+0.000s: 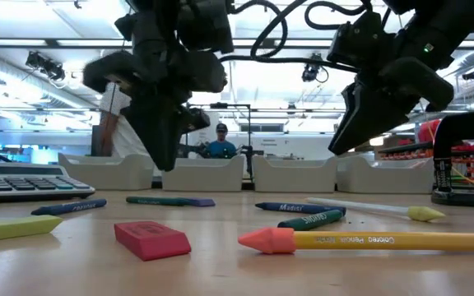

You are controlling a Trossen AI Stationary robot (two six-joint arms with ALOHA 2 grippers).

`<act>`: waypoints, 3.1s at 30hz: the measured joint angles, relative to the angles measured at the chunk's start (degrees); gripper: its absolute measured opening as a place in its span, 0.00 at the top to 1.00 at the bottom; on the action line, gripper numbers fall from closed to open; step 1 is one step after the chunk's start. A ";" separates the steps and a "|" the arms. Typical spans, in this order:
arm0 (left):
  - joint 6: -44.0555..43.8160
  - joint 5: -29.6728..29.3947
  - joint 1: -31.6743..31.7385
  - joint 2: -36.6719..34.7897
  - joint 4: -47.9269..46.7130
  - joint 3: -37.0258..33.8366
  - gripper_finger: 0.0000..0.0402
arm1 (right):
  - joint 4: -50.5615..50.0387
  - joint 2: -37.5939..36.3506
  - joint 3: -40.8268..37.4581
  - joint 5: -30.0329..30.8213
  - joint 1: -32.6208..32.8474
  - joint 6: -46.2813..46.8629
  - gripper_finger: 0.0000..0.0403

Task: Sort crayons/erasers/pens/pencils in bins
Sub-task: Put the top green crayon into the gray bin

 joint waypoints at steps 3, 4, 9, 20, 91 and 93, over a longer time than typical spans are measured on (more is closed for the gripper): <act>2.29 3.02 -0.13 0.06 2.22 0.07 0.86 | -0.45 -0.30 0.00 0.06 0.00 -8.40 0.74; 1.70 2.98 -0.15 0.11 2.39 0.07 0.86 | -0.35 -0.50 0.01 0.58 -0.09 -10.98 0.74; -8.88 -0.85 -0.03 0.13 5.33 0.04 0.82 | 1.41 -0.55 0.66 6.51 -2.50 -17.66 0.74; -9.49 -4.13 -0.32 0.13 5.34 0.04 0.80 | 8.36 -1.38 0.70 5.27 -10.17 -17.81 0.74; -7.59 -15.58 -5.35 3.63 1.03 -0.07 0.73 | -3.07 -16.13 0.66 11.85 -9.66 -4.89 0.74; -7.58 -17.01 -5.35 4.48 0.55 -0.07 0.74 | -3.14 -16.13 0.66 11.76 -9.64 -4.61 0.74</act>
